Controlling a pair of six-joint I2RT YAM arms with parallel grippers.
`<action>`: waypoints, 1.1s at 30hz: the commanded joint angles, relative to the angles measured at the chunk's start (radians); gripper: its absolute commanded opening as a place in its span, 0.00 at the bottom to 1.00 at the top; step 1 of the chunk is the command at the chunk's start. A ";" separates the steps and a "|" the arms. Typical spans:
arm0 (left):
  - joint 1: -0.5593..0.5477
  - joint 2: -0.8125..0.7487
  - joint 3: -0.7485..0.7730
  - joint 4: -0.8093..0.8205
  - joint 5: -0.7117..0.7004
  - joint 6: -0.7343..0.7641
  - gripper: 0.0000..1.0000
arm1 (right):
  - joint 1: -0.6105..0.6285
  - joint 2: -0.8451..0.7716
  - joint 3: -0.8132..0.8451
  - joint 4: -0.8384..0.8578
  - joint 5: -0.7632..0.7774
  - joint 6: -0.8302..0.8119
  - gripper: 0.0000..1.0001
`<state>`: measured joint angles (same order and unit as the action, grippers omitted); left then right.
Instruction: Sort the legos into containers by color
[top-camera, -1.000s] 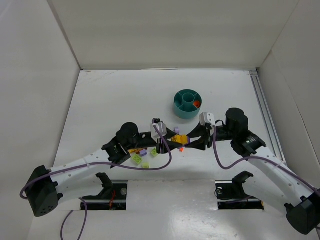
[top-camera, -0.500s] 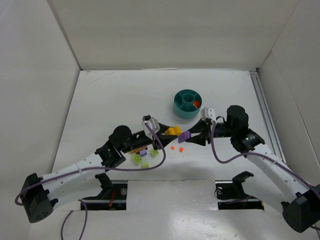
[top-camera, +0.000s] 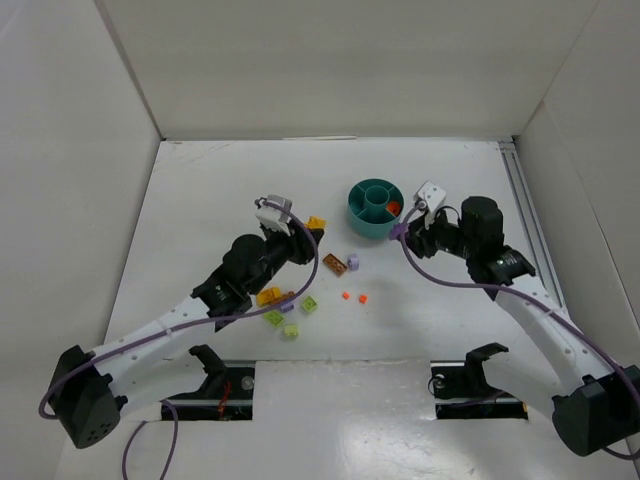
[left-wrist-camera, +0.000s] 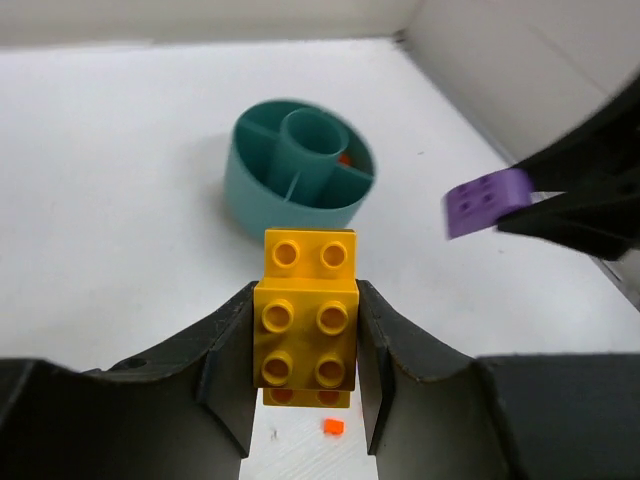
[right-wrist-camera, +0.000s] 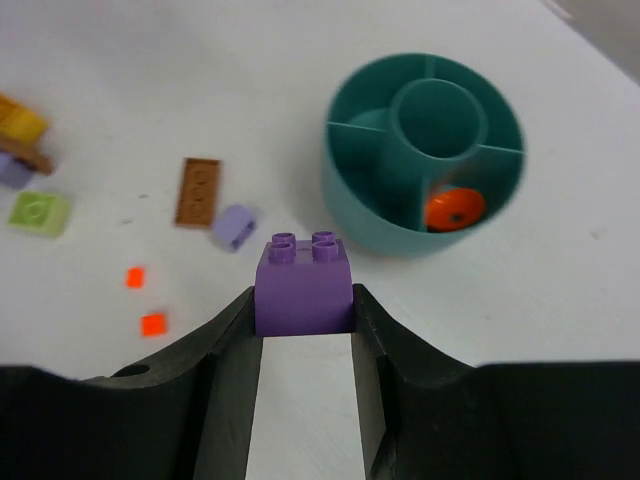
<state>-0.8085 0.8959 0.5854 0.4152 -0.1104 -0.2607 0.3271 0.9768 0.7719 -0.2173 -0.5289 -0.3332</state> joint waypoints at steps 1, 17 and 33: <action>0.029 0.066 0.063 -0.091 -0.108 -0.184 0.00 | 0.024 0.011 0.075 0.035 0.338 0.077 0.04; 0.029 -0.035 -0.056 -0.003 -0.026 -0.147 0.00 | 0.174 0.316 0.170 0.249 0.696 0.293 0.04; 0.029 -0.064 -0.076 -0.012 0.043 -0.120 0.00 | 0.222 0.455 0.192 0.308 0.734 0.375 0.43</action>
<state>-0.7780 0.8597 0.5163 0.3550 -0.1089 -0.4019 0.5385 1.4536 0.9218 0.0177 0.1780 0.0113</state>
